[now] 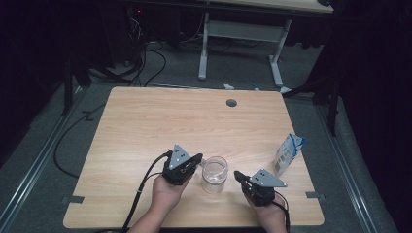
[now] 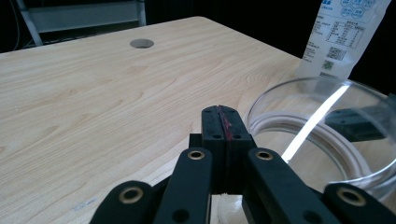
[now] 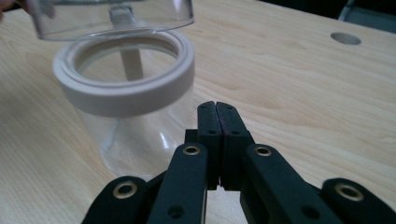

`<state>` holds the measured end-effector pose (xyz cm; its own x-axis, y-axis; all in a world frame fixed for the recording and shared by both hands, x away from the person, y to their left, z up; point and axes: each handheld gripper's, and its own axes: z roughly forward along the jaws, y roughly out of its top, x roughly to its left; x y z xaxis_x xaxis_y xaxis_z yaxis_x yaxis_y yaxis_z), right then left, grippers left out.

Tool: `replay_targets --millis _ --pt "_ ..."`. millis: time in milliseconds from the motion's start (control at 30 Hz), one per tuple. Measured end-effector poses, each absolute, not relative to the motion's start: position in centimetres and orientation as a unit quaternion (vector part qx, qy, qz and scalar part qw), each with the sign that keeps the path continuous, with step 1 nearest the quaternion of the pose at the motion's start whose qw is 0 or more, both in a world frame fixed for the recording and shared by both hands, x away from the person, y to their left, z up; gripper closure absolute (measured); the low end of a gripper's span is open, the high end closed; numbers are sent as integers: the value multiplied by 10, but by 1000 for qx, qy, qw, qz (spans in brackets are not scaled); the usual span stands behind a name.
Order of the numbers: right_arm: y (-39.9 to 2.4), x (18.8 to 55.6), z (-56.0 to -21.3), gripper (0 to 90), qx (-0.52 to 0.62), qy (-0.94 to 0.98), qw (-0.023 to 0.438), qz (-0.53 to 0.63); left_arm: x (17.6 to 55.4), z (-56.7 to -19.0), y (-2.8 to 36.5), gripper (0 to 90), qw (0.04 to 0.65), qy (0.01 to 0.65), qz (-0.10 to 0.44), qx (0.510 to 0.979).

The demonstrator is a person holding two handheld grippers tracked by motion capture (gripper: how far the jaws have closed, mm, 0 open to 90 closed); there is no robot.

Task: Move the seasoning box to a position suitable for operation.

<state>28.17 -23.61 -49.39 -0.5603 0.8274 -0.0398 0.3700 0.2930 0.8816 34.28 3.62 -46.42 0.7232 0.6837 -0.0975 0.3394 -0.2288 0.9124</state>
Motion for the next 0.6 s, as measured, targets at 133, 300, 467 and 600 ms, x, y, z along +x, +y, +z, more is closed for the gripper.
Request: replay_targets --millis 133,300,467,600 --pt "-232 275 -484 898 381 756 259 465 343 -464 36 900 525 335 164 765" --pt "-223 270 -476 897 362 761 256 473 342 -465 36 900 526 335 164 764" --pt "-218 269 -477 897 356 764 251 475 342 -465 36 900 529 335 163 763" --pt "-215 267 -474 896 351 765 250 478 342 -464 37 900 527 336 162 764"
